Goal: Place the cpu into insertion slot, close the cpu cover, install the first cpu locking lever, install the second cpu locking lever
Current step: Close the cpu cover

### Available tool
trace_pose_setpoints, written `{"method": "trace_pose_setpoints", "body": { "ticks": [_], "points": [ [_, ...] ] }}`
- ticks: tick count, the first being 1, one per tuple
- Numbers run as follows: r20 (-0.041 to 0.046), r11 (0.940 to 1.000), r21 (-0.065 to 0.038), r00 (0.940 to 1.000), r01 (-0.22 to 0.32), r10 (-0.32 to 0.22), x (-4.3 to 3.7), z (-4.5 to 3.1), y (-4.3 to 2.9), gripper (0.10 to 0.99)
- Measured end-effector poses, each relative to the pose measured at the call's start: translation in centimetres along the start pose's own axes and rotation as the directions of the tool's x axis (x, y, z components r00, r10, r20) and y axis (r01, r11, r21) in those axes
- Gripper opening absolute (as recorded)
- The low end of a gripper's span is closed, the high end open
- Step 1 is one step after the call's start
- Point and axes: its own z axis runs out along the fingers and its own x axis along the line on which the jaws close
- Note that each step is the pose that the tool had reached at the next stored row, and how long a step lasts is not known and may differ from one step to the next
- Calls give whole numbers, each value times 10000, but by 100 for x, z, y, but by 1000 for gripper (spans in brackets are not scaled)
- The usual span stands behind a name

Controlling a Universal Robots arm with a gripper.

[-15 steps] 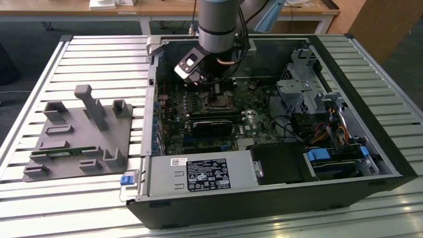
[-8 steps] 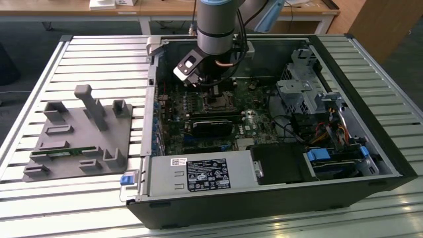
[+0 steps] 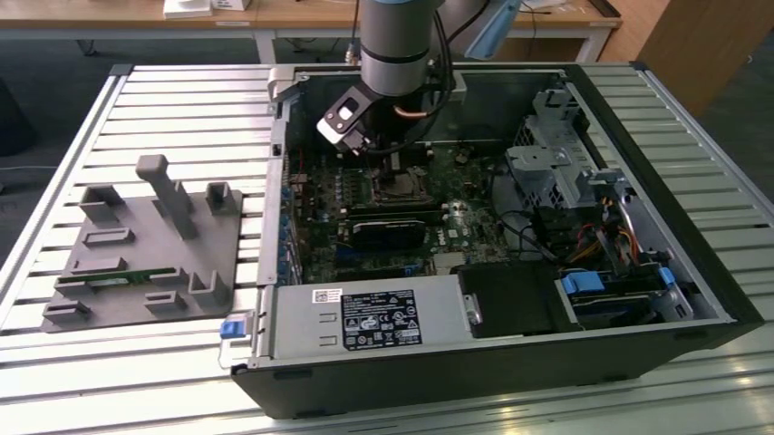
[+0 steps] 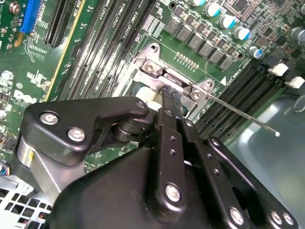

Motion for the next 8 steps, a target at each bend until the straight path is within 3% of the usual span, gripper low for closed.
{"method": "trace_pose_setpoints", "body": {
  "ticks": [3,8],
  "points": [
    [-3,10000,6,10000,0,0,0,-5,24,114],
    [-1,10000,21,10000,-1,1,-3,-4,140,114]
  ]
}}
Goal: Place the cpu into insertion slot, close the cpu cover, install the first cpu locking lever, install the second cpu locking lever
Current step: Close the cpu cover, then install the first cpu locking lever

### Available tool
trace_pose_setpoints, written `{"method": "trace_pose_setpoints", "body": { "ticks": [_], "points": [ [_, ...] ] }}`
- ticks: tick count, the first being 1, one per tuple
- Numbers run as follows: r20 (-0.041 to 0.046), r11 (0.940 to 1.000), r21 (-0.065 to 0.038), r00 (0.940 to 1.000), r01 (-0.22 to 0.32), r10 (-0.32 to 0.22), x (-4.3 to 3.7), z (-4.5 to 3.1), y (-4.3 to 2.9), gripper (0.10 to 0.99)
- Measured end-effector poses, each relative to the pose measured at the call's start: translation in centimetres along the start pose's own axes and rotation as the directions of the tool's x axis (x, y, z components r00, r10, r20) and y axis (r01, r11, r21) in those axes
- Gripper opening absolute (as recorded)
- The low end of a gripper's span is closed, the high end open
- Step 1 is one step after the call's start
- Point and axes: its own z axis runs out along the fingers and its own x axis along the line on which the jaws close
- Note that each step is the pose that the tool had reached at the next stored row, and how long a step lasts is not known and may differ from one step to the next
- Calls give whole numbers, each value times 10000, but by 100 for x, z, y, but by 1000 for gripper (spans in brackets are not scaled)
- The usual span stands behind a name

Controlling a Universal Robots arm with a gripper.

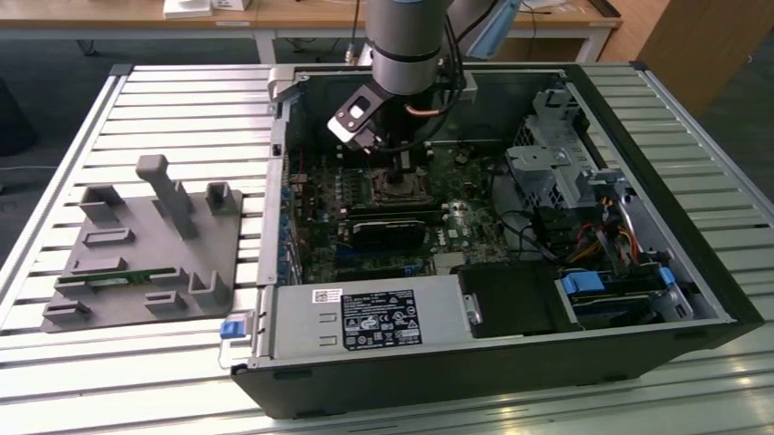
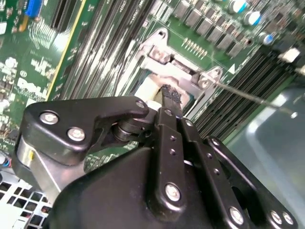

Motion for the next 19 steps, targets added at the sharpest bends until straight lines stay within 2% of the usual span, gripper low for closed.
{"method": "trace_pose_setpoints", "body": {
  "ticks": [9,19],
  "points": [
    [0,10000,3,10000,0,0,-2,1,91,114],
    [0,10000,3,10000,1,-1,-1,-24,105,114]
  ]
}}
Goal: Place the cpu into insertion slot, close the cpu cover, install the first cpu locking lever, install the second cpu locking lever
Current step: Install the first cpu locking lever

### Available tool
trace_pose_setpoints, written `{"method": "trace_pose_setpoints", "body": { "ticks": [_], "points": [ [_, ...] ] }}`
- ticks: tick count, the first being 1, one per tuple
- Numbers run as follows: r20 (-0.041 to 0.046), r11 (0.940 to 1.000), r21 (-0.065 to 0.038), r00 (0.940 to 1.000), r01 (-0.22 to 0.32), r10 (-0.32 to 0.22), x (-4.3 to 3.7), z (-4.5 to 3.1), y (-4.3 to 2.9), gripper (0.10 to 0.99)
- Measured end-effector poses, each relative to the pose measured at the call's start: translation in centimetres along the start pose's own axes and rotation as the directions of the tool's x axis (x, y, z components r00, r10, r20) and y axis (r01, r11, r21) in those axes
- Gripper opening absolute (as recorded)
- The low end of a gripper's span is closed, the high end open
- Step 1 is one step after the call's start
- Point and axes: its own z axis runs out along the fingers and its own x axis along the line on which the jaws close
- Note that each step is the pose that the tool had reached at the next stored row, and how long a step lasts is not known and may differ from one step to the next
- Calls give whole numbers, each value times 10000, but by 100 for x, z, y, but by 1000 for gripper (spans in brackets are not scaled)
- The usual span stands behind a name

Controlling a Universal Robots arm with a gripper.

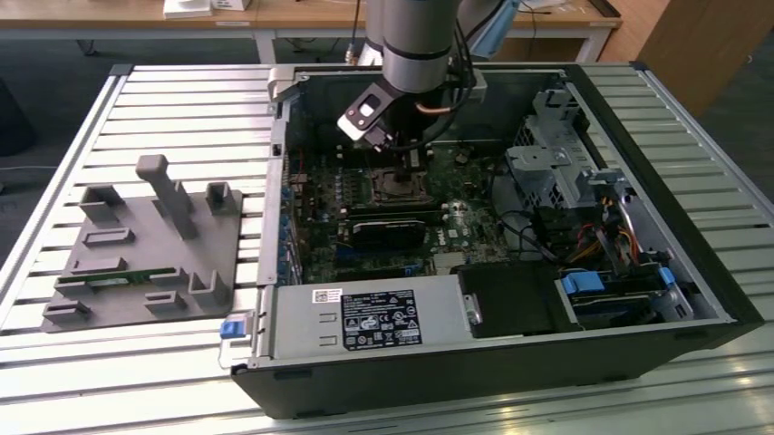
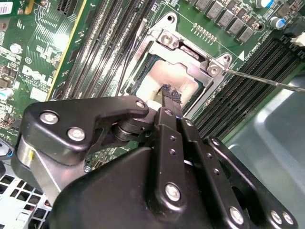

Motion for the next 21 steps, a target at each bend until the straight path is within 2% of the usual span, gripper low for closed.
{"method": "trace_pose_setpoints", "body": {
  "ticks": [10,21],
  "points": [
    [1,10000,1,10000,0,0,0,-35,0,114],
    [4,10000,1,10000,0,0,2,-109,2,114]
  ]
}}
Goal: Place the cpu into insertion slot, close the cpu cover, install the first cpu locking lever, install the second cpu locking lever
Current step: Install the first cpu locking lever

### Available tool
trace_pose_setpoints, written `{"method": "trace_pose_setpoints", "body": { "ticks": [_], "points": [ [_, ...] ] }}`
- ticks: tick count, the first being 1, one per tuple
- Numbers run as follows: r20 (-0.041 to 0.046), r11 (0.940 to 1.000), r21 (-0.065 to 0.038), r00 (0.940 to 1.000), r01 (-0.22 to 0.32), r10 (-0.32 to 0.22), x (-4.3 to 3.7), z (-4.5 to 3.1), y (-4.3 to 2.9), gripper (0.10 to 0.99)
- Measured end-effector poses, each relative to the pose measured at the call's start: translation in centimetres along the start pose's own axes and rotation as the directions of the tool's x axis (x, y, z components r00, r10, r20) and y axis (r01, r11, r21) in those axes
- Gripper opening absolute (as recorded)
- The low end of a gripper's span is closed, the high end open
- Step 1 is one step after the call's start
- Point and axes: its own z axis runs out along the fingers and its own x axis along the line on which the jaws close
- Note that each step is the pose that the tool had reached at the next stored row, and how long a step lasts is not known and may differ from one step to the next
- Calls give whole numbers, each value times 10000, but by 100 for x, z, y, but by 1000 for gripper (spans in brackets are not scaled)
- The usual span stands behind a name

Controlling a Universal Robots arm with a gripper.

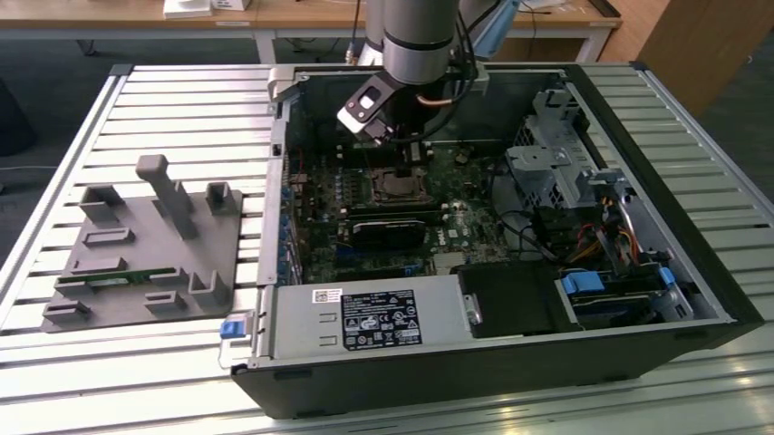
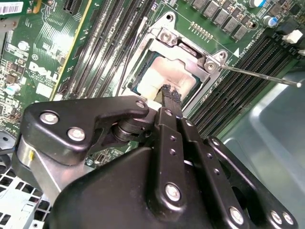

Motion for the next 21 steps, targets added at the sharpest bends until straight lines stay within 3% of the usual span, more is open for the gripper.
{"method": "trace_pose_setpoints", "body": {
  "ticks": [10,21],
  "points": [
    [1,10000,0,10000,-1,1,1,-72,1,114],
    [1,10000,-1,10000,0,0,5,-215,3,114]
  ]
}}
